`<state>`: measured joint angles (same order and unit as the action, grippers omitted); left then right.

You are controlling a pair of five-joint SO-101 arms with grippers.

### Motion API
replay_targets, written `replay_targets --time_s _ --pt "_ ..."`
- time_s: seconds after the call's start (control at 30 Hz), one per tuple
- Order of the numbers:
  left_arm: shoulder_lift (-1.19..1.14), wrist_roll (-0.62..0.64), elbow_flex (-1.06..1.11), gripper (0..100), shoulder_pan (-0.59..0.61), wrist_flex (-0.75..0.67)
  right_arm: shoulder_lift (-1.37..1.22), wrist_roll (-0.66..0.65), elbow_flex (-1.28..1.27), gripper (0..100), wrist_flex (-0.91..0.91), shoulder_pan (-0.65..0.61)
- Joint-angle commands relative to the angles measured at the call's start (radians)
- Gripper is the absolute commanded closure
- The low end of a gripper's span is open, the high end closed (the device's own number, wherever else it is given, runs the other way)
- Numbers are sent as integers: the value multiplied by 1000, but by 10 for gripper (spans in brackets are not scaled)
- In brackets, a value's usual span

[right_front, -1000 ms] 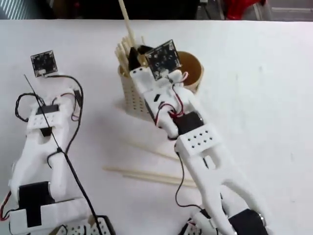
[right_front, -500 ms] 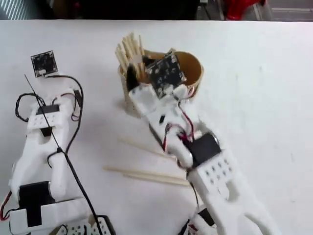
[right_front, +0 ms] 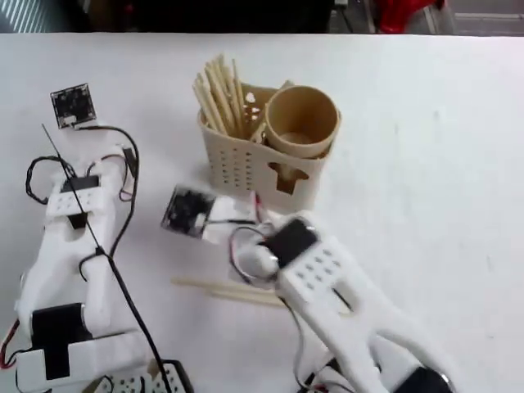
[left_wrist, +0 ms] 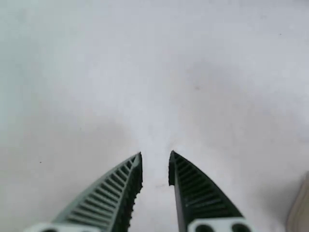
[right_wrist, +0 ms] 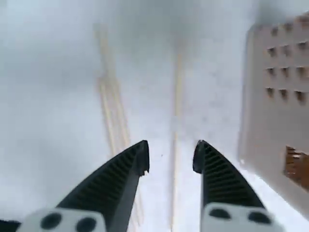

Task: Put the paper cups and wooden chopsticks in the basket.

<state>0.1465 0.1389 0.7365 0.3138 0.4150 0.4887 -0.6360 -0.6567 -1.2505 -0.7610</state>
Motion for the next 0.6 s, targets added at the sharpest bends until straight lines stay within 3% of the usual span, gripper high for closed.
replay_targets --time_s 0.0,0.23,0.57 --pt "5 -8 -6 891 -4 -20 -150 -43 -94 837 216 31" --pt "5 -8 -6 891 -4 -26 -390 -44 -94 839 440 136" --pt "5 -8 -6 891 -5 -23 -450 -71 -91 865 443 140"
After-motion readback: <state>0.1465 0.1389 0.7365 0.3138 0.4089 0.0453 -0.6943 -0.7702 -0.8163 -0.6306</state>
